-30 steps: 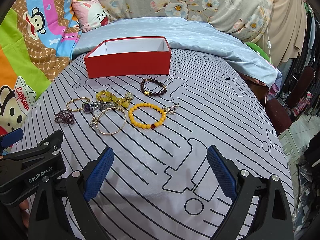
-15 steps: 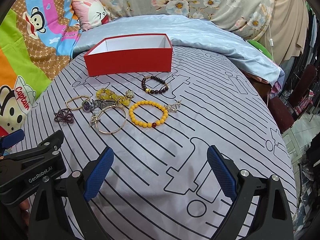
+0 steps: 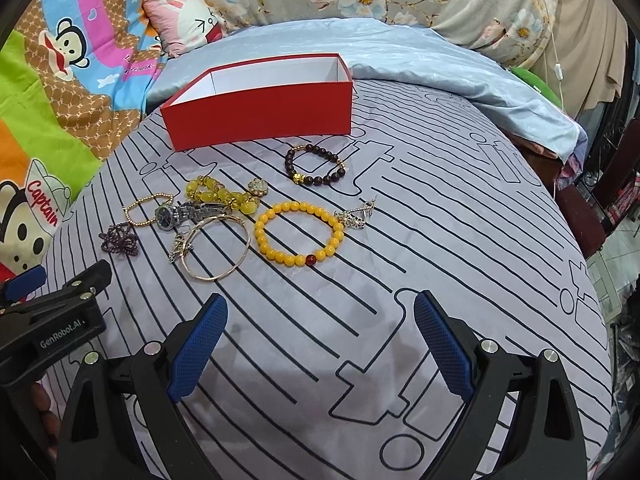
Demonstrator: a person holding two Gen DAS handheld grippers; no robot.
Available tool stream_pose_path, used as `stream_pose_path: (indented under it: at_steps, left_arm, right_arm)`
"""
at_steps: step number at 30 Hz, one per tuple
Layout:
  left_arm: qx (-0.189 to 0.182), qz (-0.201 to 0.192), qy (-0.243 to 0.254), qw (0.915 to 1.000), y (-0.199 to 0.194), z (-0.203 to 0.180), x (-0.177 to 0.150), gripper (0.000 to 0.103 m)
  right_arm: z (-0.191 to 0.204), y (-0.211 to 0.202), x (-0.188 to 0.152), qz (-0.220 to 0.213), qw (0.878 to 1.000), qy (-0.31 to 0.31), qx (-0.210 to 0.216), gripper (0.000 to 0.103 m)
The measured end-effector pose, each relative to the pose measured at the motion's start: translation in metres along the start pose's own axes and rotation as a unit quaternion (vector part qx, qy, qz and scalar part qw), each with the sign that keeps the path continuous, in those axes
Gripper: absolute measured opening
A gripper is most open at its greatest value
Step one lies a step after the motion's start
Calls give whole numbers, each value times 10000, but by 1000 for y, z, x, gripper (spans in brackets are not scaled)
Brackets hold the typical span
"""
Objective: Organize jewelry
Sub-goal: 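Lower the left tool onto the dark red bead strand and close it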
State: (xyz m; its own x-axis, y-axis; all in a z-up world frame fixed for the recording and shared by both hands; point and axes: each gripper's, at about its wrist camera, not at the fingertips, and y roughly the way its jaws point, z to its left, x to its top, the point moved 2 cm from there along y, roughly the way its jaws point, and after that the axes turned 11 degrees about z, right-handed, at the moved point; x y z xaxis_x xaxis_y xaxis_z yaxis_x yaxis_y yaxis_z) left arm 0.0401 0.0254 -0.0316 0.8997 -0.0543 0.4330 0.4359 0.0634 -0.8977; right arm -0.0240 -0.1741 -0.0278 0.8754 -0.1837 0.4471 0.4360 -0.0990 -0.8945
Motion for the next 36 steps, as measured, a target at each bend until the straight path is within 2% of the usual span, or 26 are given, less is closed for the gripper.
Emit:
stream_pose_path:
  at_steps: [5, 14, 20, 21, 25, 26, 27, 28, 30, 36]
  left_arm:
    - [-66, 89, -86, 9999, 10, 0, 9, 95]
    - [-429, 407, -332, 9977, 37, -5, 23, 94]
    - [-465, 472, -369, 9971, 46, -6, 31, 71]
    - [-505, 468, -364, 9970, 45, -7, 32, 64]
    - [-654, 462, -300, 9963, 42, -8, 33, 47]
    - [-707, 457, -272, 9961, 41, -9, 32, 35]
    - [-761, 467, -263, 9957, 40, -10, 32, 28]
    - [-834, 481, -251, 9950, 39, -11, 32, 26]
    - [-977, 516, -195, 9937, 38, -13, 31, 8]
    - [-1233, 498, -112, 9911, 32, -14, 27, 8]
  right_arm:
    - [-4, 7, 6, 39, 10000, 35, 26, 92]
    - [-9, 19, 12, 141, 9998, 110, 41, 92]
    - [-10, 24, 16, 169, 9998, 128, 57, 92]
    - [-10, 25, 17, 173, 9998, 130, 54, 92]
    - [-11, 27, 18, 201, 9996, 160, 101, 92]
    - [-12, 27, 18, 203, 9996, 165, 108, 92]
    - [-12, 27, 19, 204, 9996, 173, 125, 92]
    - [-13, 27, 19, 208, 9995, 186, 153, 92]
    - [-13, 27, 19, 207, 9994, 194, 199, 92]
    - [-14, 23, 19, 177, 9994, 206, 201, 92]
